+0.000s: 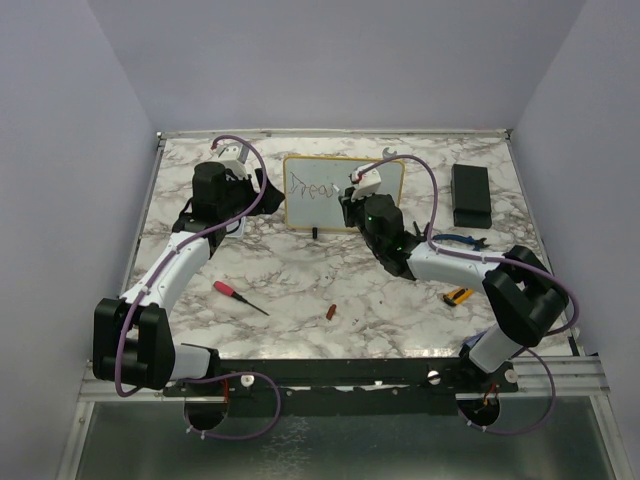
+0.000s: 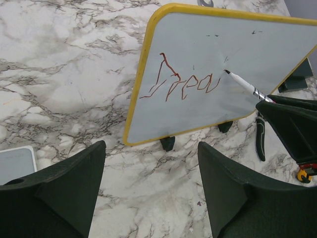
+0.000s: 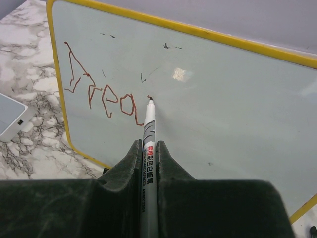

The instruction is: Write a sentence on the whiteboard

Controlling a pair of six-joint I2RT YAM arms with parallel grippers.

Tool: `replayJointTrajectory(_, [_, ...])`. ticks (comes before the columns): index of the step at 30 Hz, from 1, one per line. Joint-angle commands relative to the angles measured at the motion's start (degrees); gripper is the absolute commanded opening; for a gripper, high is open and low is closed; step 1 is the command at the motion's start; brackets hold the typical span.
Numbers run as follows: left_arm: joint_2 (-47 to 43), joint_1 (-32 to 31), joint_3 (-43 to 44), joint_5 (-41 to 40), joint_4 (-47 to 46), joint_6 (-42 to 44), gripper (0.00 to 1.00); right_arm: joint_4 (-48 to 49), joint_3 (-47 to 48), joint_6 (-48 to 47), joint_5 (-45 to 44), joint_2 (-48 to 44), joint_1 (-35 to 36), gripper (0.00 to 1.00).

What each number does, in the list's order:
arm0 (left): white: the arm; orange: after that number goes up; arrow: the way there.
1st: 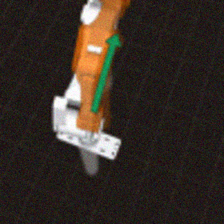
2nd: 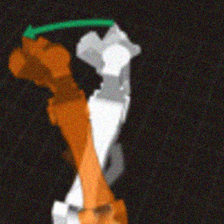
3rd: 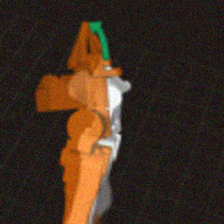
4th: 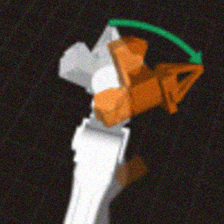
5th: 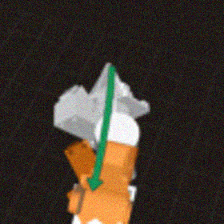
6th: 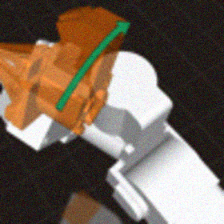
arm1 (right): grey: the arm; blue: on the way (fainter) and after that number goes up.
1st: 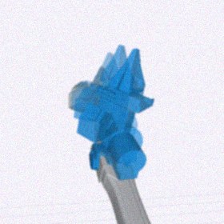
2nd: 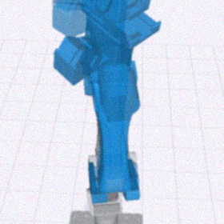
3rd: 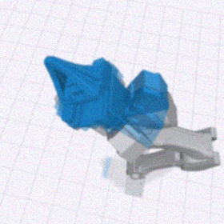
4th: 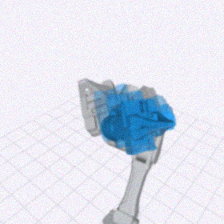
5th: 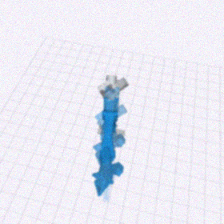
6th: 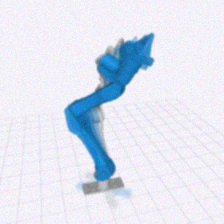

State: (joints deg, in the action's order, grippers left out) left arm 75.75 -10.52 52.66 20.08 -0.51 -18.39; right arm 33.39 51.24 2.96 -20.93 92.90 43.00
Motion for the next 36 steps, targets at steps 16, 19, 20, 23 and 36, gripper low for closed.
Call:
replayJointTrajectory(16, [-1.52,-0.11,-0.55,0.75,-0.19,0.15,0.76,-1.04,-3.28,3.32,0.1,0.08,-0.3,0.01])
replayJointTrajectory(19, [-1.48,-0.11,-0.55,0.75,-0.19,0.12,0.76,-0.89,-2.91,2.89,-0.3,-0.08,-0.27,0.01])
replayJointTrajectory(20, [-1.5,-0.12,-0.52,0.71,-0.19,0.17,0.76,-0.83,-2.72,2.74,-0.44,-0.23,-0.34,0.01])
replayJointTrajectory(23, [-1.57,-0.22,-0.53,0.75,-0.19,0.18,0.76,-0.93,-2.04,2.23,-1.1,-0.22,-0.29,0.01])
replayJointTrajectory(36, [-1.61,-0.18,-0.46,0.73,-0.19,0.19,0.76,-1.92,-4.5,3.91,-0.48,-0.26,-0.29,0.0])
